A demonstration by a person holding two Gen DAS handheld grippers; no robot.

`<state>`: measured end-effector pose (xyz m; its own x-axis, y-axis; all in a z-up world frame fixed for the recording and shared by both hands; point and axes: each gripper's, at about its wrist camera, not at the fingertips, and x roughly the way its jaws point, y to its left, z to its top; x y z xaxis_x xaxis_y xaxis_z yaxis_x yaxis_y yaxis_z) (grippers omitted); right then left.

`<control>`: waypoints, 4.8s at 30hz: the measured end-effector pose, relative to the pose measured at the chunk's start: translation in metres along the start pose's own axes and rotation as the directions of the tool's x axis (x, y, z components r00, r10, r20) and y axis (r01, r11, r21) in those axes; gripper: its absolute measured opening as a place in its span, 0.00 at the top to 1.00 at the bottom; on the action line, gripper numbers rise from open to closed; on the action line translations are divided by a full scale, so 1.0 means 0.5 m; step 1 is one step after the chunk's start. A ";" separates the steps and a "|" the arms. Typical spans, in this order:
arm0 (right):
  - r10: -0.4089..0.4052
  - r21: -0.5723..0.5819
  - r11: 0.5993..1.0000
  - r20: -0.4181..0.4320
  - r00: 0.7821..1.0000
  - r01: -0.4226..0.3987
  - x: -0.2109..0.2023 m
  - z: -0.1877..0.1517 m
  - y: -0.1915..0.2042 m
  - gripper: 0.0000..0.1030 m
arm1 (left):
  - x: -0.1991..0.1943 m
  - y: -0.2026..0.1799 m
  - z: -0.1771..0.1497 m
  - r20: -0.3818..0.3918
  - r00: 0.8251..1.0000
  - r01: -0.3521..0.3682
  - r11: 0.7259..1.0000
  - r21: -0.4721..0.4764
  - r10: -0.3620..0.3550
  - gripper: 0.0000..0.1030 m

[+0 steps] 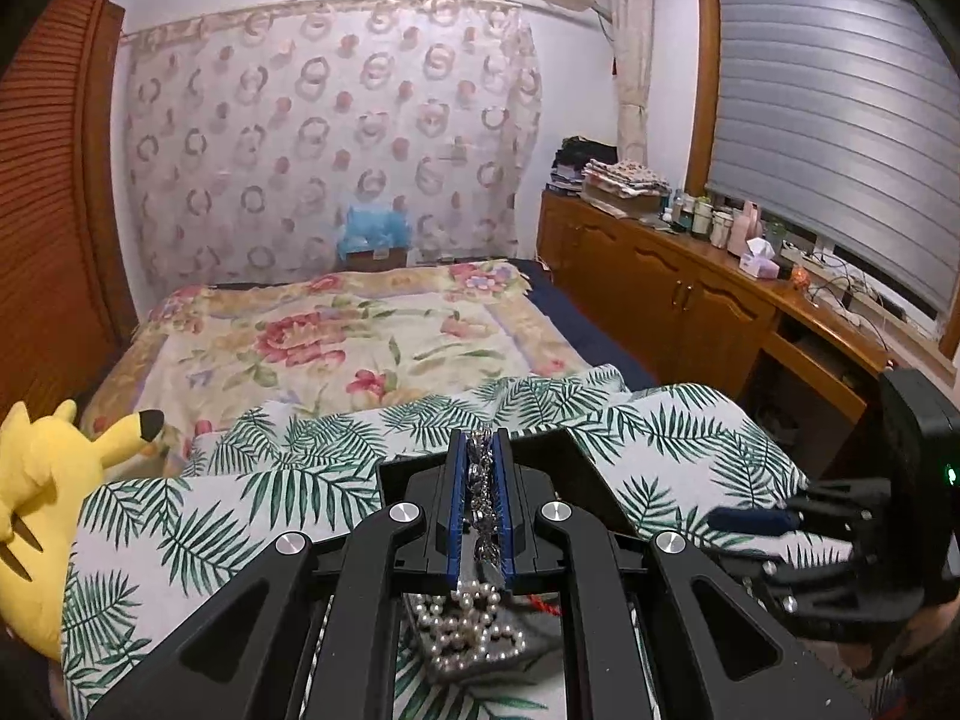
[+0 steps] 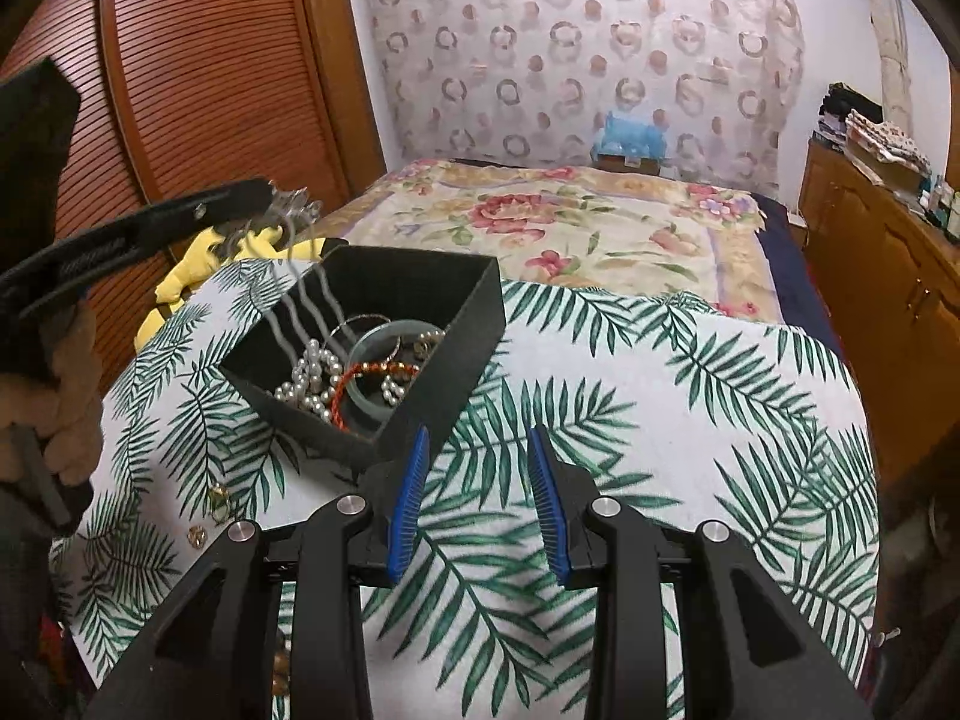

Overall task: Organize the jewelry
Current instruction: 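Lower the hairpins and red-cord bracelet into the black box and open both grippers, then grasp the wooden bead bracelet with the right gripper while the left grasps a gold ring, then carry the wooden bead bracelet and gold ring over the black box, then open both grippers to drop the bracelet and ring into the box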

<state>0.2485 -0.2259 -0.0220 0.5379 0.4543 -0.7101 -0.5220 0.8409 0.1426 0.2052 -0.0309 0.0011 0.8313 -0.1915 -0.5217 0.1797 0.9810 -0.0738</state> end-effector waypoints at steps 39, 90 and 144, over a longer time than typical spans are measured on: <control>0.080 -0.183 0.977 -0.151 0.985 -0.108 -0.033 -0.164 0.170 0.72 | -0.069 0.021 -0.231 -0.270 0.962 0.056 0.995 0.078 -0.033 0.49; 0.018 -0.253 0.967 0.146 0.989 0.020 -0.181 0.035 0.187 0.86 | -0.123 -0.004 -0.171 -0.140 0.989 0.059 0.996 0.067 -0.049 0.91; 0.029 -0.013 1.000 0.087 0.996 -0.028 -0.041 0.029 0.028 0.85 | 0.075 -0.031 -0.016 -0.149 0.989 0.006 0.998 0.066 0.004 0.91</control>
<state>0.2396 -0.2194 0.0046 0.5784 0.5021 -0.6429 -0.5454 0.8241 0.1529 0.2296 -0.0530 -0.0242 0.7444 -0.1811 -0.6427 0.2193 0.9754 -0.0208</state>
